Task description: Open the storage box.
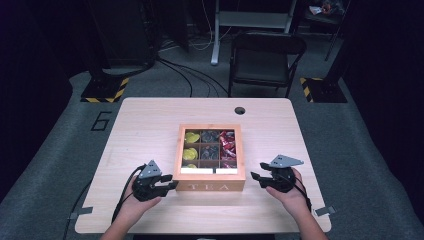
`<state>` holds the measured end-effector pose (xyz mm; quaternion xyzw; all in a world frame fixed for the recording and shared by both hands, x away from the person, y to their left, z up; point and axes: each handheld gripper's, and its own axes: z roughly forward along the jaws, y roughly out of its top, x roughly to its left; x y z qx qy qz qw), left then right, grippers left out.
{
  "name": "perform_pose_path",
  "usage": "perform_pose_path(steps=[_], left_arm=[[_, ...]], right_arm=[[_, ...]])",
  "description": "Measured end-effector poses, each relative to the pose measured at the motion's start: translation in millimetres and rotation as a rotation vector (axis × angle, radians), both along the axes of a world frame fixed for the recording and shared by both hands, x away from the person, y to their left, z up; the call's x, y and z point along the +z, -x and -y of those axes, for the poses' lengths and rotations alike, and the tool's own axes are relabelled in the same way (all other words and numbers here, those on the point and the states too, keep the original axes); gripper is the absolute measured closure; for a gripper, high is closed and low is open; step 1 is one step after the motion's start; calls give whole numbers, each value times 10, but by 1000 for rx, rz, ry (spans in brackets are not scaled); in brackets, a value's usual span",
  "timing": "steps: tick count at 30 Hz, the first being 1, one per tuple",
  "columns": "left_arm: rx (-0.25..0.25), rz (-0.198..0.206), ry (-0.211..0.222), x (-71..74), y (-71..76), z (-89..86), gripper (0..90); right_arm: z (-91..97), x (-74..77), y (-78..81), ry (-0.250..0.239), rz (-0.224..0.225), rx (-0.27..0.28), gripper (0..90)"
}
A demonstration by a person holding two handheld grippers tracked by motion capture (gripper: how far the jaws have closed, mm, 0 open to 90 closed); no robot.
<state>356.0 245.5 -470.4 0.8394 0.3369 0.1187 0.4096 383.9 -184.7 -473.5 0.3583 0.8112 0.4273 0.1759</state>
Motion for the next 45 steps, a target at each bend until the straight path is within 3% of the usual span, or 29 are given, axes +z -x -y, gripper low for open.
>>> perform_pose_path(steps=[12, 22, 31, 45], left_arm=[[-14, 8, -7, 35, 3, 9, 626], [-15, 4, 4, 51, -8, 11, 633], [-22, -15, 0, 74, -13, 8, 634], [-20, -15, 9, 125, -29, 1, 636]], right_arm=[[-8, 5, 7, -6, -4, 18, 447], [-58, -11, 23, 11, -7, 80, 456], [-92, 0, 44, -20, -20, 143, 461], [-72, 31, 46, -54, -32, 159, 484]])
